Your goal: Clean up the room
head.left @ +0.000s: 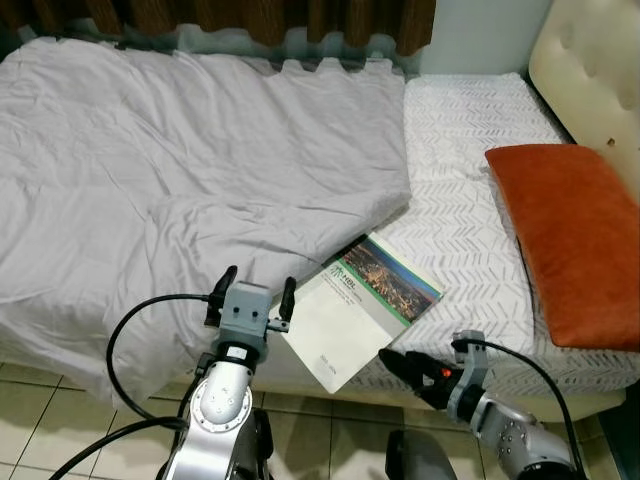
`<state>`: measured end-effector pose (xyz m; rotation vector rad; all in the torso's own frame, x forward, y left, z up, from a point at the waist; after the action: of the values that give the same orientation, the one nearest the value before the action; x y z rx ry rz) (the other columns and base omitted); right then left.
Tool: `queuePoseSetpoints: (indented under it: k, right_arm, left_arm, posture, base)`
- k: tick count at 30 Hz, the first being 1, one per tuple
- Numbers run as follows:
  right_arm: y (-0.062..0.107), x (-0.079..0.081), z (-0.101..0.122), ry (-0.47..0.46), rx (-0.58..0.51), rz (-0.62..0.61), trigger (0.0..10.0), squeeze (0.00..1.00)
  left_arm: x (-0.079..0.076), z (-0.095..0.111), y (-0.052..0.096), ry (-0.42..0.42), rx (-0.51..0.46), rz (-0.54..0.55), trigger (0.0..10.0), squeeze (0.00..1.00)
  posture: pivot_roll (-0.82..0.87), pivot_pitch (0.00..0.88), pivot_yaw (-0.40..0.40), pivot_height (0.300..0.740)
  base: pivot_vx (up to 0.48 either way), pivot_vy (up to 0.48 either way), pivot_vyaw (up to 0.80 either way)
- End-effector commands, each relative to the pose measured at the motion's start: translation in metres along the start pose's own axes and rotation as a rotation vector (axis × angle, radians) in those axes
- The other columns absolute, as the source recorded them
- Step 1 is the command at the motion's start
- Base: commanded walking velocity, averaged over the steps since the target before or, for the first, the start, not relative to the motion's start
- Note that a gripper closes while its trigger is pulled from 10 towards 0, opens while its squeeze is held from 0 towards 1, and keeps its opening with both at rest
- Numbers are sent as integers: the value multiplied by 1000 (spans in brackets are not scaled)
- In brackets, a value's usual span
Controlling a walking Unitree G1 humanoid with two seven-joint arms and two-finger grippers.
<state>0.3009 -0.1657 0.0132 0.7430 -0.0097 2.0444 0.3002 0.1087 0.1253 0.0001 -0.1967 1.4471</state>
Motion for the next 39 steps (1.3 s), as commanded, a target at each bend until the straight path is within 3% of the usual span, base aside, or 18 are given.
queuePoseSetpoints:
  k: [1,7,12,19,26,30,34,39]
  right_arm:
    - [3,-3,-9,-13,25,-25,10000,1000]
    - [6,-10,-12,-84,-7,-72,10000,1000]
    - [-7,-5,-28,-240,-11,-100,10000,1000]
    - [-17,0,-25,-267,-64,-118,10000,1000]
    - [-21,-5,3,-274,-250,-161,10000,1000]
    - [-21,-8,24,-349,-389,-162,10000,1000]
    - [-22,-7,36,-388,-450,-148,10000,1000]
    - [-22,-4,28,-379,-422,-132,10000,1000]
  left_arm:
    - [2,-8,2,10,33,7,10000,0]
    - [2,-9,2,13,36,6,10000,0]
    - [5,-3,-3,33,17,-3,10000,0]
    - [19,20,-11,-3,-32,-12,10000,0]
    - [33,37,0,-59,-43,-44,10000,0]
    - [35,37,10,-75,-13,-79,10000,0]
    - [31,42,16,-81,7,-113,10000,0]
    - [25,42,24,-71,31,-136,10000,0]
  posture:
    - [12,171,-25,614]
    - [15,173,-23,614]
    - [38,204,-2,614]
    - [117,293,35,614]
    - [217,396,118,614]
    - [243,433,149,614]
    - [291,500,206,614]
    - [289,510,206,614]
  base:
    - [0,0,0]
    - [0,0,0]
    - [0,0,0]
    - [0,0,0]
    - [0,0,0]
    - [0,0,0]
    - [0,0,0]
    - [0,0,0]
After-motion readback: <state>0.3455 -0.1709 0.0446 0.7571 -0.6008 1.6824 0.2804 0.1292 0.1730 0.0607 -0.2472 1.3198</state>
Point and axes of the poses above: a point about 5 cm out from each wrist's last joint towards the gripper, its own y axis pointing back from the gripper into the wrist, its own z axis along the axis of the wrist's last joint, x = y × z, the point moved 3 cm from there along -y, pointing out of the wrist towards the gripper, and after that the axes turned 5 degrees about y, right-handed, at the moved point
